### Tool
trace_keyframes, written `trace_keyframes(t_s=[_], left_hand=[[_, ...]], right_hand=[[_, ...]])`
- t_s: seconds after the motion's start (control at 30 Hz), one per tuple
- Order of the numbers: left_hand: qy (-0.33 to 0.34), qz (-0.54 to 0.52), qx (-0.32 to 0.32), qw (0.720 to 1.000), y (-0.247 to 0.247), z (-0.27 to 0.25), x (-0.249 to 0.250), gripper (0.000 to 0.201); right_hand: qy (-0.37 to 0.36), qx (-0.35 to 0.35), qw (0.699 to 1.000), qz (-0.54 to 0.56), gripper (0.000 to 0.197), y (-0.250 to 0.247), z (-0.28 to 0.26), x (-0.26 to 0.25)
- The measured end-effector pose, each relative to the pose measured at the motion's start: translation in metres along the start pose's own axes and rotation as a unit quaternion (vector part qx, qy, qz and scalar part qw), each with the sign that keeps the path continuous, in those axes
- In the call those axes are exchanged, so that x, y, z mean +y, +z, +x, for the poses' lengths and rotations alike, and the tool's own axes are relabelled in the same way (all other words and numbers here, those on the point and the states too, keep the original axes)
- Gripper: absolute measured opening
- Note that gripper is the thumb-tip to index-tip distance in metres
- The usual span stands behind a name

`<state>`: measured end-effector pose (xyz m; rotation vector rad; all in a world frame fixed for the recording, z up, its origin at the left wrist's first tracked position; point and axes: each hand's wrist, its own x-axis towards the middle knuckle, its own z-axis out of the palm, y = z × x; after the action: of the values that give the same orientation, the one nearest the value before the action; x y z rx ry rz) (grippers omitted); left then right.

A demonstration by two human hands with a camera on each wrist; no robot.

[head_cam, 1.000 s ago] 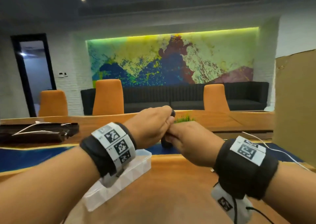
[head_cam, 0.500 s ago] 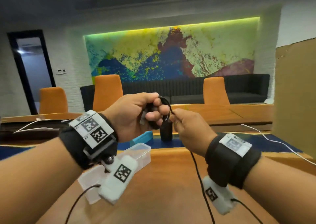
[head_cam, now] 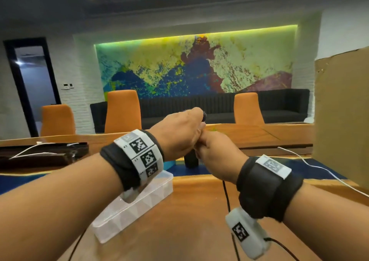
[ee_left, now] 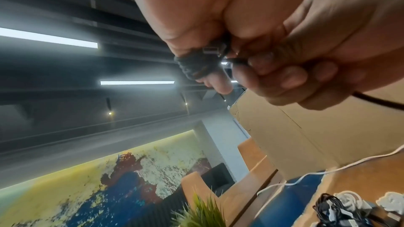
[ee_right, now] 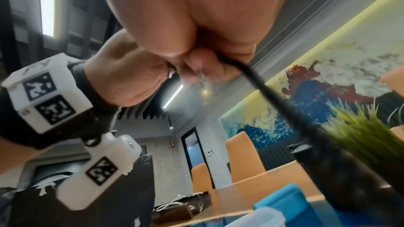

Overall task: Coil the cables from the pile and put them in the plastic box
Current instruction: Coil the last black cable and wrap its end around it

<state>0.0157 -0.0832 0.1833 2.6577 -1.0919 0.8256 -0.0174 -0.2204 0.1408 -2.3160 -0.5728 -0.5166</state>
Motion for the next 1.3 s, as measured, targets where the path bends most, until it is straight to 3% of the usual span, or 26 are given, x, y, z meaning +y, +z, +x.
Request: trace_keyframes(t_s=[0.17,0.27,0.43,0.5,0.53,0.57,0.6,0.67,0.73,0.77,0.8,0.83,0.9,0.93,0.97,1.0,1.07,1.2,1.3], left_hand=[[0.075,0.065,-0.096,0.99,-0.014,-0.002,-0.009,0.024],[0.064,0.072,-0.142,0.985,-0.02,-0.003,-0.013,0.029],[0.02,0.104,-0.207,0.973,-0.031,-0.006,-0.023,0.026],[-0.009,0.03,-0.218,0.975,-0.034,-0.008,-0.026,0.026],[-0.036,-0.06,-0.221,0.973,-0.034,-0.009,-0.026,0.028],[-0.076,-0.195,-0.217,0.954,-0.034,-0.012,-0.022,0.029],[-0.127,-0.345,-0.2,0.908,-0.034,-0.013,-0.015,0.028],[-0.19,-0.591,-0.122,0.774,-0.036,-0.013,0.002,0.028],[-0.2,-0.724,-0.014,0.66,-0.037,-0.006,0.012,0.031],[-0.192,-0.757,0.03,0.624,-0.037,0.0,0.016,0.031],[-0.183,-0.76,0.063,0.62,-0.036,0.005,0.018,0.028],[-0.175,-0.723,0.09,0.663,-0.034,0.009,0.02,0.024],[-0.15,-0.493,0.112,0.849,-0.021,0.013,0.016,0.02],[-0.115,-0.34,0.089,0.929,-0.014,0.013,0.014,0.02],[-0.078,-0.199,0.053,0.975,-0.008,0.012,0.011,0.021],[-0.049,-0.091,0.022,0.994,-0.005,0.011,0.008,0.022],[-0.008,-0.001,-0.016,1.0,-0.003,0.008,0.003,0.021],[0.049,0.017,-0.072,0.996,-0.009,0.002,-0.01,0.028],[0.04,0.065,-0.141,0.987,-0.012,-0.001,-0.01,0.042]], right_hand=[[-0.018,0.035,0.998,0.044,0.024,0.004,0.003,0.012],[-0.034,0.041,0.998,0.024,0.028,0.006,0.005,0.012],[-0.029,0.085,0.996,-0.008,0.019,-0.002,0.014,0.026],[-0.026,0.098,0.995,-0.001,0.019,-0.005,0.016,0.031],[-0.026,0.106,0.994,0.01,0.02,-0.006,0.017,0.035],[-0.027,0.117,0.992,0.024,0.02,-0.006,0.018,0.037],[-0.025,0.129,0.99,0.043,0.022,-0.005,0.019,0.039],[-0.015,0.143,0.985,0.093,0.025,-0.002,0.019,0.04],[-0.004,0.108,0.984,0.14,0.026,0.003,0.014,0.036],[-0.005,0.074,0.987,0.146,0.026,0.008,0.009,0.032],[-0.01,0.04,0.989,0.14,0.026,0.013,0.006,0.029],[-0.016,0.014,0.992,0.128,0.026,0.018,0.003,0.025],[-0.029,0.003,0.994,0.109,0.024,0.018,0.003,0.02],[-0.038,0.016,0.994,0.097,0.023,0.015,0.005,0.02],[-0.047,0.03,0.995,0.08,0.022,0.011,0.007,0.02],[-0.056,0.04,0.996,0.06,0.021,0.006,0.009,0.021],[-0.068,0.046,0.996,0.021,0.021,-0.001,0.011,0.025],[-0.084,0.066,0.994,-0.037,0.023,-0.008,0.013,0.032],[-0.087,0.059,0.989,-0.1,0.023,-0.011,0.014,0.031]])
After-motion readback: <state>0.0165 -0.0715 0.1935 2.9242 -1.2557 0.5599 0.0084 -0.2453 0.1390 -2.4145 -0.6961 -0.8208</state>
